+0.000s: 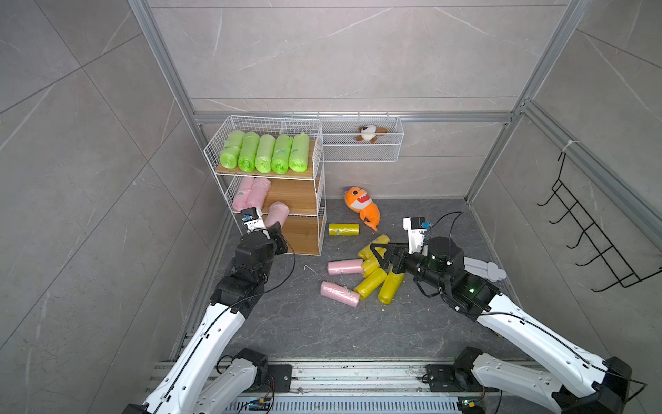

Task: Sort the rolls of trash bags by color and place them on the shelf
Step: Place the roll of trash bags on the shelf.

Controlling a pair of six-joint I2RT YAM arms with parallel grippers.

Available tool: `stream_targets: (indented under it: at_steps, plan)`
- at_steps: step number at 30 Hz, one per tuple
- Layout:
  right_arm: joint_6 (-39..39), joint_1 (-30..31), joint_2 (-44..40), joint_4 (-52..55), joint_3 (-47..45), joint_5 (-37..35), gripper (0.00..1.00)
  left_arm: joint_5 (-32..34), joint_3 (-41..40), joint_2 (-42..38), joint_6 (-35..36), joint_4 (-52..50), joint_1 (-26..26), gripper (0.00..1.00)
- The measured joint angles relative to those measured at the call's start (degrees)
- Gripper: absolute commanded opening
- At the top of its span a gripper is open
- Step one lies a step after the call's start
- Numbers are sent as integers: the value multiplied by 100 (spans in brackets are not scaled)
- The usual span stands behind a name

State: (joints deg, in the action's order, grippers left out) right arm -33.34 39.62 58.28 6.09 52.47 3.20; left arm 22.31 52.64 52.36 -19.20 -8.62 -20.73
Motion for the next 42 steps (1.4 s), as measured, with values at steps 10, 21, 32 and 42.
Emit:
stream_targets:
  at_steps: [10,21,32,42]
  plan:
    - [42,0,-114,70,-2,0,88,315,46,671,201,785,0,13]
    - [-7,0,-127,59,-151,63,88,470,328,1674,715,1600,192,18]
    - [-4,0,-26,63,-138,92,88,455,326,1930,1016,2124,581,19]
    - [-4,0,57,63,-133,87,88,439,315,2190,1224,2551,651,21]
